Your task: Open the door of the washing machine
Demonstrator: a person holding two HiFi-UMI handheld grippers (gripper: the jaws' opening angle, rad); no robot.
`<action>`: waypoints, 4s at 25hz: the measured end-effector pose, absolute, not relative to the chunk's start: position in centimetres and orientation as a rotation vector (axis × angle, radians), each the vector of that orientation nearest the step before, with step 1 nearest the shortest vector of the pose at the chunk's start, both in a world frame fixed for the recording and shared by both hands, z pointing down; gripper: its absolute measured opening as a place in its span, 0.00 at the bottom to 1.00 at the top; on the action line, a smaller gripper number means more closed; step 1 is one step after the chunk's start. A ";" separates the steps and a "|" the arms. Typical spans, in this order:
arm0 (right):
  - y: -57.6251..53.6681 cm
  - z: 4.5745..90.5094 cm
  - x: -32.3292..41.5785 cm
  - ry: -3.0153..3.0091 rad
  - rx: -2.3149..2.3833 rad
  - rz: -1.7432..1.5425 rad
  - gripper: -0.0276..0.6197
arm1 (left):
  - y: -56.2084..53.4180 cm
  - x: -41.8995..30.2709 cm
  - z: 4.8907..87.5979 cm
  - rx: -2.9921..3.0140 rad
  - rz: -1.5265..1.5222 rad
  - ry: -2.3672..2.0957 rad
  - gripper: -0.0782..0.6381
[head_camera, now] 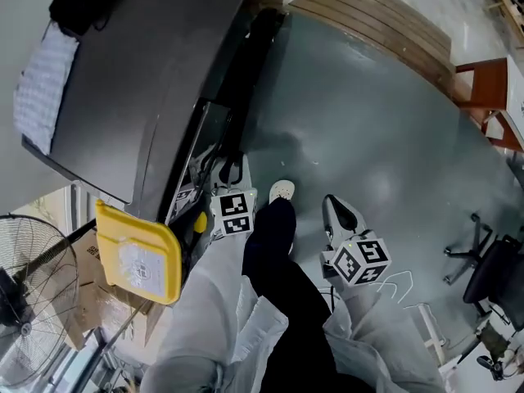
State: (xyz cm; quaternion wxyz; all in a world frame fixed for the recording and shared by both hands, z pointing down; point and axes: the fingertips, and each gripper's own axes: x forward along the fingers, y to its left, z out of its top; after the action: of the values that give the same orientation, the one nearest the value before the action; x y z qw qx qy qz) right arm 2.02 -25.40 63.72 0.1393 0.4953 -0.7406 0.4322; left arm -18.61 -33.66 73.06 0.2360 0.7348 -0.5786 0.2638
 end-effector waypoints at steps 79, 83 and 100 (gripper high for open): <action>-42.0 63.7 44.9 -2.036 1.533 1.216 0.06 | -49.7 30.7 74.0 1.591 0.394 -1.366 0.27; -41.5 64.1 45.5 -2.024 1.548 1.236 0.06 | -51.0 31.5 74.0 1.577 0.366 -1.372 0.27; -41.1 63.6 48.6 -2.045 1.610 1.212 0.06 | -55.4 34.3 73.6 1.633 0.292 -1.317 0.24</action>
State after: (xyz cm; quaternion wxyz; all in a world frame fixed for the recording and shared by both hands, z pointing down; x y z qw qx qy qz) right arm 48.59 -41.05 63.57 0.1349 0.5558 -0.7056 0.4183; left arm 34.31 -55.41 73.58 0.4896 0.6724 -0.5420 0.1201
